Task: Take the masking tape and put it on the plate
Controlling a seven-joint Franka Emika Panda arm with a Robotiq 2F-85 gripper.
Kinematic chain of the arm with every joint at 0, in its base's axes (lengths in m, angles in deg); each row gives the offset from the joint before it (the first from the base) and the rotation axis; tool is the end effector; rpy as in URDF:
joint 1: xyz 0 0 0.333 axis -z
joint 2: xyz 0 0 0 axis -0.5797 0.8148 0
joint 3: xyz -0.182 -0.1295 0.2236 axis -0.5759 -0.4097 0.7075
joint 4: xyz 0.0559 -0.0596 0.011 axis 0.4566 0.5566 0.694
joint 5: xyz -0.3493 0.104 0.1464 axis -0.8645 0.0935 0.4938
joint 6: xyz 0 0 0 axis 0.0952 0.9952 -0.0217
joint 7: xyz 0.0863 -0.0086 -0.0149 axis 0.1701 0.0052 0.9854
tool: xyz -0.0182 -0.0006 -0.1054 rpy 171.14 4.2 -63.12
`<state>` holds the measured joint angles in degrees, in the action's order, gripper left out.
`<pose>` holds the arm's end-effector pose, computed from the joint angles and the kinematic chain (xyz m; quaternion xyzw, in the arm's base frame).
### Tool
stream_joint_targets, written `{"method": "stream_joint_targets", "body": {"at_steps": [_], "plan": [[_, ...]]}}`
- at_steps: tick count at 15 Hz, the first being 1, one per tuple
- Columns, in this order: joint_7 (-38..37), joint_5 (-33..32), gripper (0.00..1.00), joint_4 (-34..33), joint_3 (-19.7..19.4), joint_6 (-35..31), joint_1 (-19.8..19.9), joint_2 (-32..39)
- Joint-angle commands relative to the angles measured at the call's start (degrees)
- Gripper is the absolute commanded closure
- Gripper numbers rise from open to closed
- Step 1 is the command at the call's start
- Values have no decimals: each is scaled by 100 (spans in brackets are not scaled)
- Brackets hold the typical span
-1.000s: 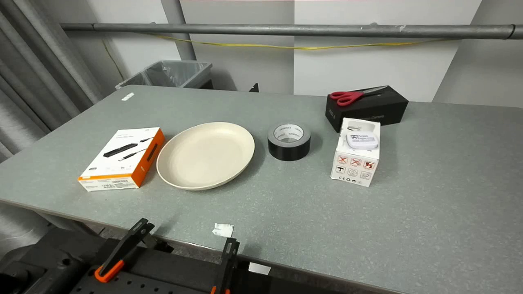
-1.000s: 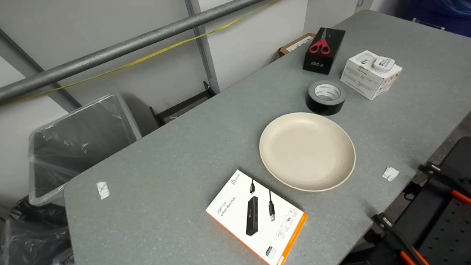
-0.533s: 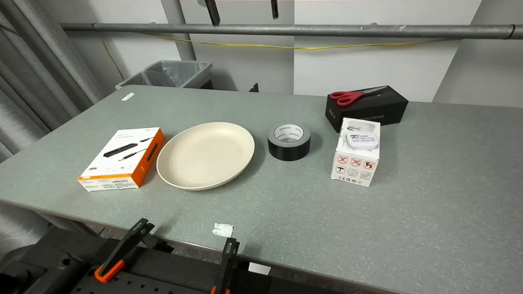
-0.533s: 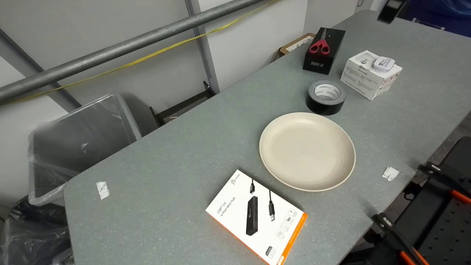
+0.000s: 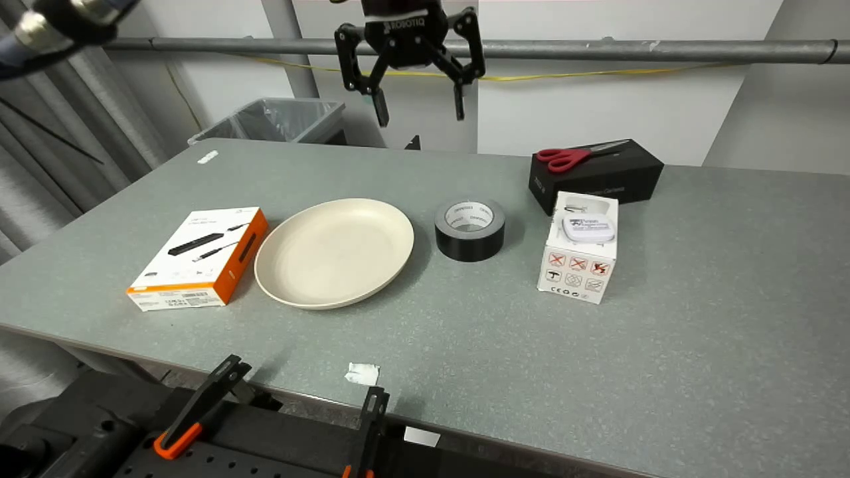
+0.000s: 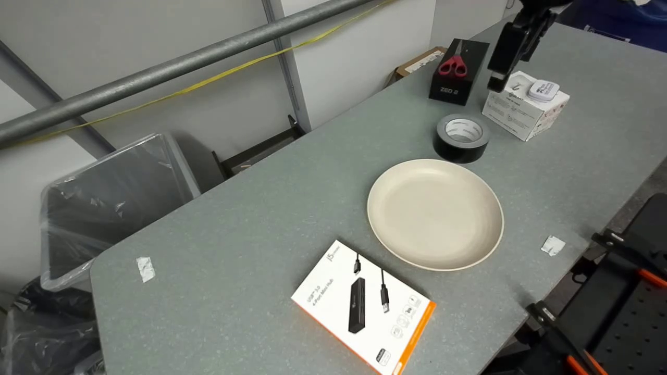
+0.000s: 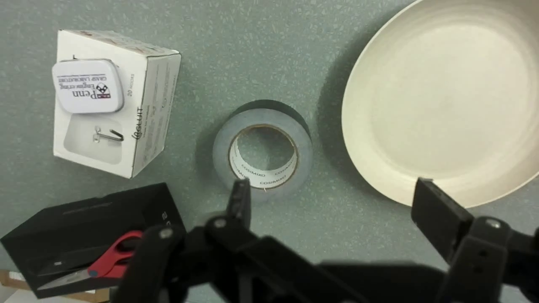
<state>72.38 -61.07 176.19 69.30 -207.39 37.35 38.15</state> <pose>0.4653 -0.0975 0.3514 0.9964 0.0715 0.0255 0.0378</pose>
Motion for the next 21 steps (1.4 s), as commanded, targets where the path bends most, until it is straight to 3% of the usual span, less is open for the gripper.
{"method": "stream_joint_targets", "body": {"at_steps": [1,5,10,15,19,20,21], "plan": [[13,21,0,-5,123,11,123,-35],[-488,337,0,-377,204,-419,84,882],[-1612,71,0,-1042,271,-929,55,2267],[-2070,200,0,-1886,268,-838,-3,3456],[-2011,353,0,-2456,366,-663,76,4046],[-1956,401,18,-2606,403,-598,108,4183],[-1943,454,28,-2730,428,-584,126,4297]]}}
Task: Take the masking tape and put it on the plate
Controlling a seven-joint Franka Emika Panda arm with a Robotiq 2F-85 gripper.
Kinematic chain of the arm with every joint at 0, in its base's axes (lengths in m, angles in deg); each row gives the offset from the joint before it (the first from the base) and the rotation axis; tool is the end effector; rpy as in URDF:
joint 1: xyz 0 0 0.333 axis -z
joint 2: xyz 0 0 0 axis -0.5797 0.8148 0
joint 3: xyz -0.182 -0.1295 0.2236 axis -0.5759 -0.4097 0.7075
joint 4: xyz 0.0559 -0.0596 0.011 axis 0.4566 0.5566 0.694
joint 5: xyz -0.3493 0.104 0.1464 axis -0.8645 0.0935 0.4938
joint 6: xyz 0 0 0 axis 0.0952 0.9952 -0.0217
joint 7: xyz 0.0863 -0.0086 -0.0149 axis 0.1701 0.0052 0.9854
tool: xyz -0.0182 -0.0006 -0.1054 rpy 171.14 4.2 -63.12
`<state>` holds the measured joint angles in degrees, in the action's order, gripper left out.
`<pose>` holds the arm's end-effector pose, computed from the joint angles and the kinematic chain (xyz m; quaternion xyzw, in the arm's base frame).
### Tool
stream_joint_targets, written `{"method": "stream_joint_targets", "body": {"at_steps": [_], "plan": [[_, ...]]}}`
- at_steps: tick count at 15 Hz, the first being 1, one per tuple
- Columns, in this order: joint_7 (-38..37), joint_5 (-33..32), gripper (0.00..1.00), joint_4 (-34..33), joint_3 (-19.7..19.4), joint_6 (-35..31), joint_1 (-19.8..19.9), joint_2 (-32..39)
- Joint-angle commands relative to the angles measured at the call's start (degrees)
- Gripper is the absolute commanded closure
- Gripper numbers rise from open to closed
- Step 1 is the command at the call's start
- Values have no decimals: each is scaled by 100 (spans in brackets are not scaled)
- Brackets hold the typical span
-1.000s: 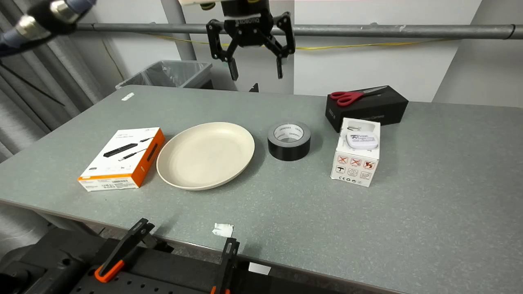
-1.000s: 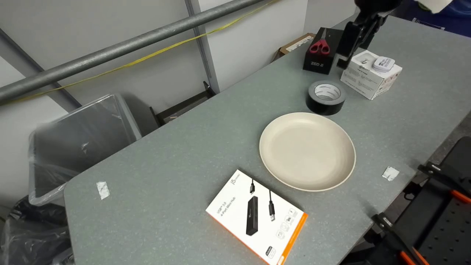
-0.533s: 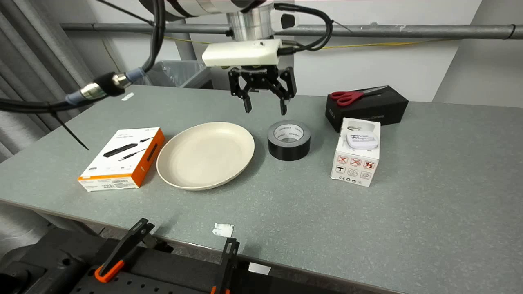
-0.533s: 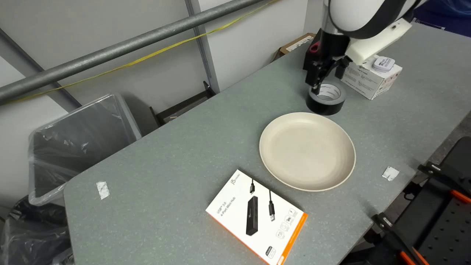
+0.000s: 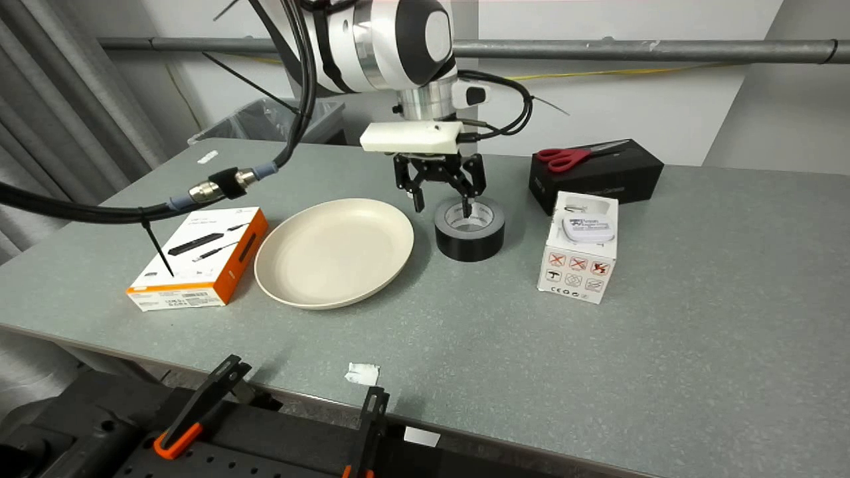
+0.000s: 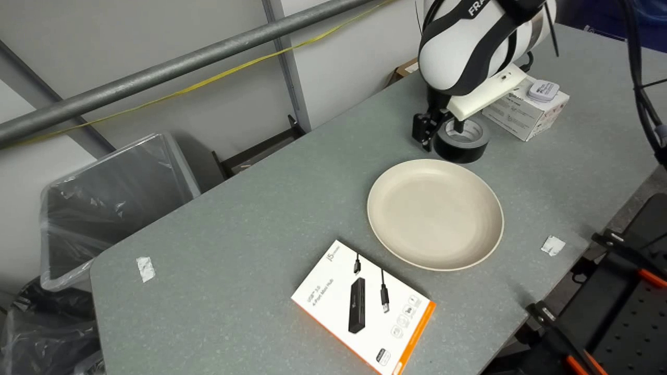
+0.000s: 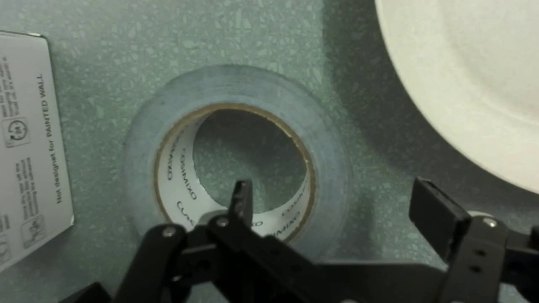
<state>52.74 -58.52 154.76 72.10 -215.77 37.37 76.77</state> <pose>0.5694 -0.0901 0.1525 0.9947 -0.0786 -0.0436 0.0500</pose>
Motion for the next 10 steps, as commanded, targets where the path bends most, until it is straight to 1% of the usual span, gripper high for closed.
{"method": "stream_joint_targets", "body": {"at_steps": [1,3,6,7,9,10], "plan": [[46,244,34,-698,175,307,144,525],[68,311,51,-829,199,385,168,605],[160,361,73,-792,233,498,247,423],[208,389,82,-776,262,533,282,354],[292,422,95,-623,324,570,314,107],[334,400,95,-446,350,487,295,-96]]}}
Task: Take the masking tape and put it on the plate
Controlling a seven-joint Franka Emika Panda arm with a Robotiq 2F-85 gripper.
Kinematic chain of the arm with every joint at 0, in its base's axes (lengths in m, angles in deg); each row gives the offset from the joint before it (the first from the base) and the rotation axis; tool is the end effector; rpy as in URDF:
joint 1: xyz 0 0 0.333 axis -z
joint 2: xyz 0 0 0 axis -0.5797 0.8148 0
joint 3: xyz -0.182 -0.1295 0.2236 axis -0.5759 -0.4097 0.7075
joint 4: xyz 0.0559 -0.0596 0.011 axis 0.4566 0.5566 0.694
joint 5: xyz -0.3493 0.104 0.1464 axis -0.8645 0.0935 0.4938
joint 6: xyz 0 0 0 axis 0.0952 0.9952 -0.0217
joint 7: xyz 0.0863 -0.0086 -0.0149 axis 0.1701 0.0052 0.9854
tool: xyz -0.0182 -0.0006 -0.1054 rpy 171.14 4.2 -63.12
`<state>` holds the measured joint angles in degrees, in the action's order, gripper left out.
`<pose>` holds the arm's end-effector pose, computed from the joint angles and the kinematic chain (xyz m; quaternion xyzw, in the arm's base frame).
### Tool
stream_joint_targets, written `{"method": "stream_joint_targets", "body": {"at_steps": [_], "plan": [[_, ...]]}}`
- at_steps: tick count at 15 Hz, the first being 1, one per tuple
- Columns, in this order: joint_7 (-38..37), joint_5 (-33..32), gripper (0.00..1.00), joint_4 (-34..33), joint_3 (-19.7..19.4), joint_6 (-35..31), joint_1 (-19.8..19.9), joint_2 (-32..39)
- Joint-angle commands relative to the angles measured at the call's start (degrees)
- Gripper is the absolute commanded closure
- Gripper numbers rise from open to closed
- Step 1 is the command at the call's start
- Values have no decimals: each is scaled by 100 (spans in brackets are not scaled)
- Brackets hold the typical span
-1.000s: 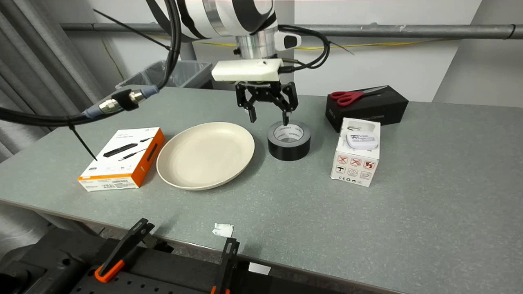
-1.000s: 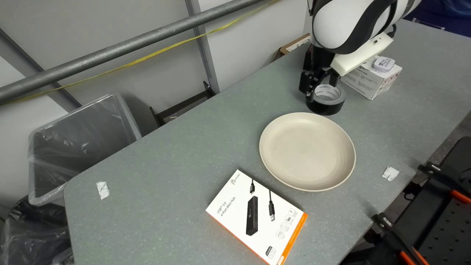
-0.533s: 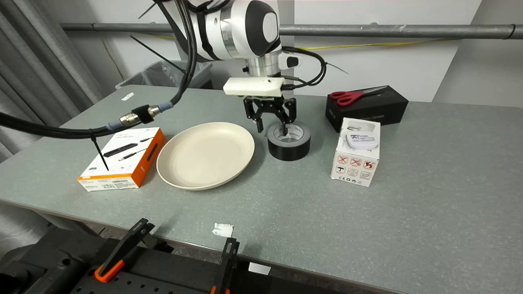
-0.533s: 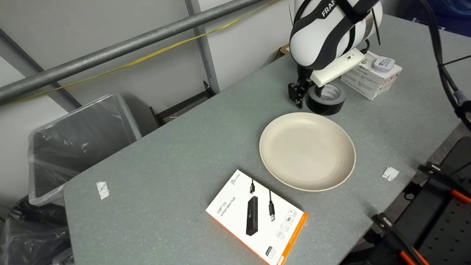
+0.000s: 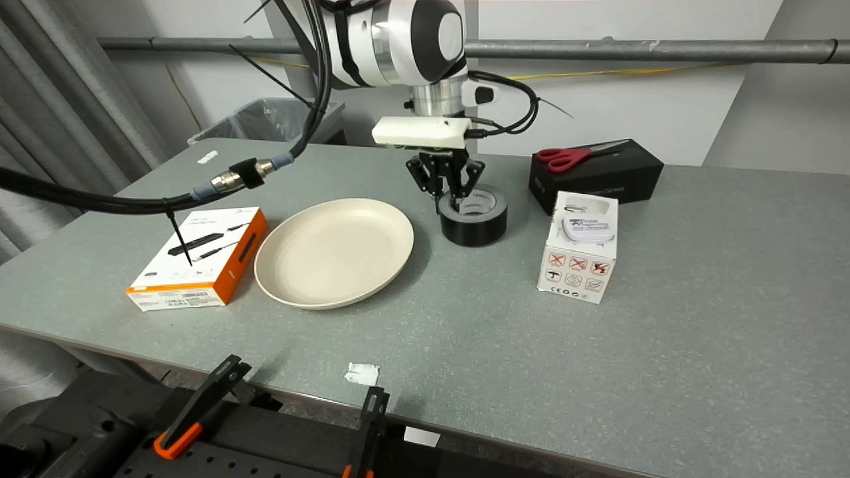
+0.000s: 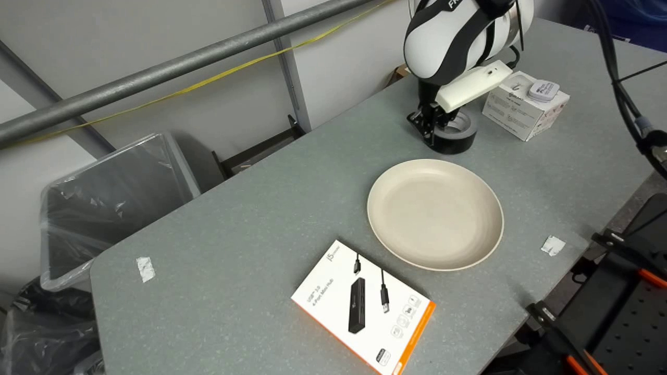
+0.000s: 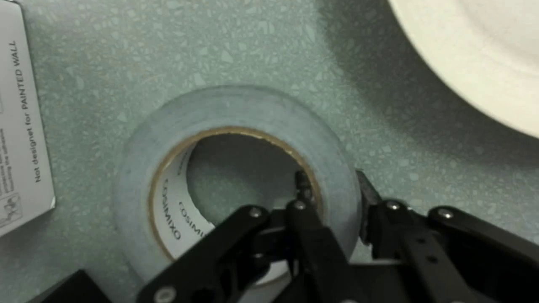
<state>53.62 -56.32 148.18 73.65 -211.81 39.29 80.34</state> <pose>0.5951 -0.0973 0.1494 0.9938 -0.0913 -0.0519 0.0352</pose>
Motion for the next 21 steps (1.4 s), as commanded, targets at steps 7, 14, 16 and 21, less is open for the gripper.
{"method": "stream_joint_targets", "body": {"at_steps": [7,14,16,21], "plan": [[1137,-191,94,2216,522,-511,-117,-2369],[1381,-751,94,3434,993,-1003,-672,-2950],[1361,-922,94,3408,1074,-1009,-806,-2763],[1390,-1330,94,3138,1106,-808,-995,-2305]]}}
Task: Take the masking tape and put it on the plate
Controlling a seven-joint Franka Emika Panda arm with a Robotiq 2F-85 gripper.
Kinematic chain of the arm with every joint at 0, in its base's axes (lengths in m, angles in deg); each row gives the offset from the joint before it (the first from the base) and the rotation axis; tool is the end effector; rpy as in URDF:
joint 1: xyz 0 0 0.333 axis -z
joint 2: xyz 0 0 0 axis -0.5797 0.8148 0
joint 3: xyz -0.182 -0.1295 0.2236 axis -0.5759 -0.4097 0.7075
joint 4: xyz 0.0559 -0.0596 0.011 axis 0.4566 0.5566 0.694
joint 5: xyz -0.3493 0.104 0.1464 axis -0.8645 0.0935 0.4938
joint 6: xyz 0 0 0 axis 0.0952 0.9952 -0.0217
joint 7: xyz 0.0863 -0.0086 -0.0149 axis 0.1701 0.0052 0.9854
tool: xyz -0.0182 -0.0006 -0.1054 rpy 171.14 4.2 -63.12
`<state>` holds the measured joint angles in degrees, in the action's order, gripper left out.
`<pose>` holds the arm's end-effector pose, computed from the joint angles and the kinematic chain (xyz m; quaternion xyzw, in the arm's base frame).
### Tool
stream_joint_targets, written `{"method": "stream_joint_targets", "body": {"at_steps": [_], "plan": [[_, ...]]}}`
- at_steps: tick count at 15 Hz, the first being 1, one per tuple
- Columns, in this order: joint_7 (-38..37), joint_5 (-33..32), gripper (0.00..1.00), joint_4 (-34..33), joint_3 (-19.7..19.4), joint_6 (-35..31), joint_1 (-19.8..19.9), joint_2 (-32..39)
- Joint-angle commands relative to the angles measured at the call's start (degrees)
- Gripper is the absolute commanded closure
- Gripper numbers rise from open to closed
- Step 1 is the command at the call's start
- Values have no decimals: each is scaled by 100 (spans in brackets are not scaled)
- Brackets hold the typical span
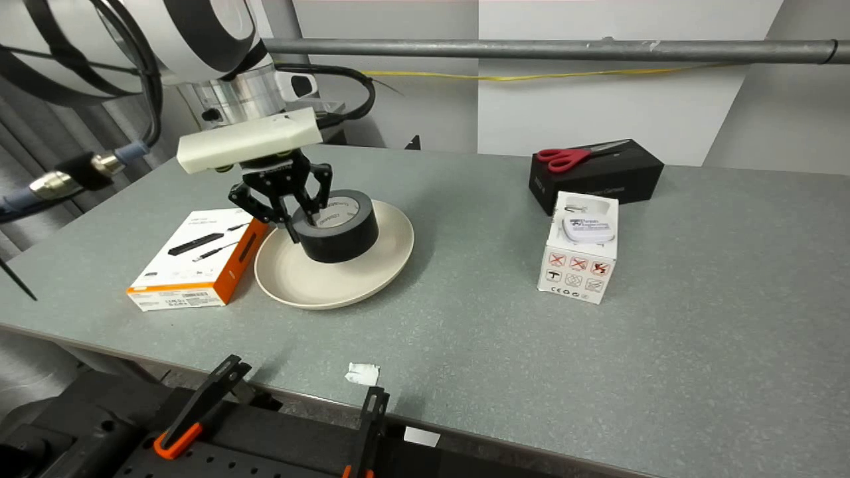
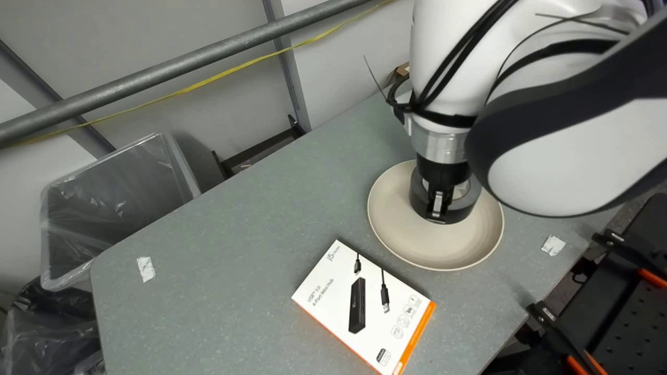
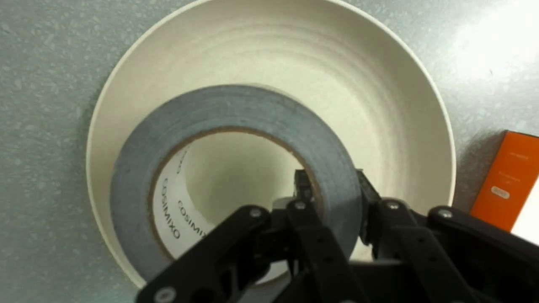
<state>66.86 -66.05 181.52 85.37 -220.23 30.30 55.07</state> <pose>0.4373 0.0946 0.1995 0.9611 0.2699 -0.0459 0.0376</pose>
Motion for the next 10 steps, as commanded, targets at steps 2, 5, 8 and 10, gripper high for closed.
{"method": "stream_joint_targets", "body": {"at_steps": [2,5,8,10], "plan": [[72,-594,94,-329,-107,90,-130,436],[84,-861,94,-490,-144,144,-161,688],[106,-1021,94,-634,-166,213,-185,884],[86,-1122,48,-677,-193,226,-221,938]]}}
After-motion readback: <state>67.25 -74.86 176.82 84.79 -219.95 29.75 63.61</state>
